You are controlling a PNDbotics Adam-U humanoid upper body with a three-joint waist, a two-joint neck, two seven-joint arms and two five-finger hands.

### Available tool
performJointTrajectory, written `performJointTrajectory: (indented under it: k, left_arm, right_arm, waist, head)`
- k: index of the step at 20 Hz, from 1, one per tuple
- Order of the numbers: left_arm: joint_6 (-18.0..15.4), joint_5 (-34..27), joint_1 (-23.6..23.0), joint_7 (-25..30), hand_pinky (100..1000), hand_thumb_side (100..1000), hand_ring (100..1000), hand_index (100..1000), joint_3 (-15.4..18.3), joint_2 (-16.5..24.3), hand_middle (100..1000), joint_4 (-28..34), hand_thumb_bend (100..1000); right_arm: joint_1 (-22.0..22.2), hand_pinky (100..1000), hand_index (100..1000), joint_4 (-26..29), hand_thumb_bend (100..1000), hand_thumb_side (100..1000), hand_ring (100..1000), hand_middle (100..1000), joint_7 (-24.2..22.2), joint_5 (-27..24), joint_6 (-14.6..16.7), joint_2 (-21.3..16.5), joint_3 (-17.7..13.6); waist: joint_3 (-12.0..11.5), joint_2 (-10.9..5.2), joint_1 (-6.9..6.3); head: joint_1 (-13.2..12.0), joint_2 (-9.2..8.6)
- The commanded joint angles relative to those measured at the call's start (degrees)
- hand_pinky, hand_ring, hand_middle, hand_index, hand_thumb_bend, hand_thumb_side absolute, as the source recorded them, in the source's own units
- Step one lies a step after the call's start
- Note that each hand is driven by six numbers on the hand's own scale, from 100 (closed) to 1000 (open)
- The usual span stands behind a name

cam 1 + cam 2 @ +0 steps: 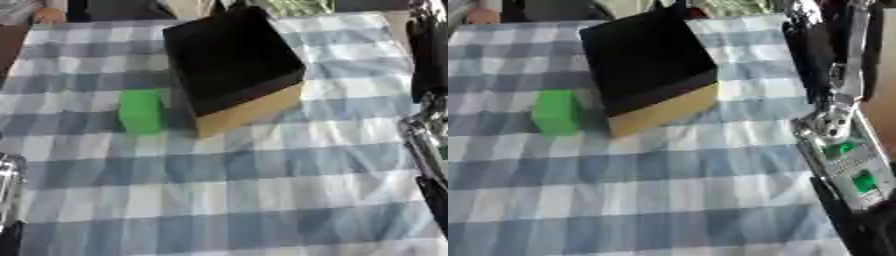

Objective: Pick up objects on the table and place them in the box.

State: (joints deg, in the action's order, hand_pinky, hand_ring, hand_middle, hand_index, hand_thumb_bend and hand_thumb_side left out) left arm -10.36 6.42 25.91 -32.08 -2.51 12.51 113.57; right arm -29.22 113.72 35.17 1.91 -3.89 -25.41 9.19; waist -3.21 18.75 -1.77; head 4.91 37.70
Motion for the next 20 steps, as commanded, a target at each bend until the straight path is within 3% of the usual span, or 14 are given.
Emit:
performJointTrajectory:
  k: [1, 6, 9, 16, 20]
  left_arm:
    - [-0.23, 0.28, 0.85, 0.0, 782, 427, 776, 883, 0.54, 0.31, 713, 1.02, 321]
    - [0.38, 0.71, 1.31, 0.23, 782, 421, 776, 882, 0.57, 1.5, 712, 1.02, 319]
    - [3.57, 1.92, 2.92, 1.1, 782, 412, 775, 880, 0.46, 5.33, 712, 1.02, 314]
    - [17.3, 3.2, 8.73, 7.4, 783, 416, 775, 878, -1.86, 16.74, 716, 1.02, 282]
    - [24.38, 2.24, 11.79, 12.3, 784, 430, 777, 883, -3.81, 21.27, 719, 0.07, 260]
  right_arm:
    - [-0.76, 854, 816, 0.87, 100, 594, 763, 706, -0.23, 0.23, 0.1, -0.52, -0.52]
    - [-0.72, 854, 816, 0.87, 100, 596, 763, 706, -0.26, 0.2, 0.03, -0.58, -0.52]
    - [-0.61, 854, 816, 0.87, 100, 594, 764, 706, -0.37, 0.21, 0.05, -0.62, -0.51]
    - [-0.29, 854, 816, 0.87, 100, 592, 764, 706, -0.69, 0.24, 0.07, -0.59, -0.46]
    - [-0.32, 854, 815, 0.87, 100, 592, 764, 706, -0.88, 0.21, -0.01, -0.59, -0.36]
  waist:
    - [-0.09, -1.2, 0.15]
    - [-0.11, -1.33, 0.17]
    - [-0.22, -1.67, 0.02]
    - [-0.06, -2.49, -0.34]
    - [0.19, -2.66, -0.48]
  head:
    - [0.04, 0.1]
    - [0.03, 0.22]
    - [0.0, 0.4]
    - [0.02, 0.61]
    - [0.0, 0.5]
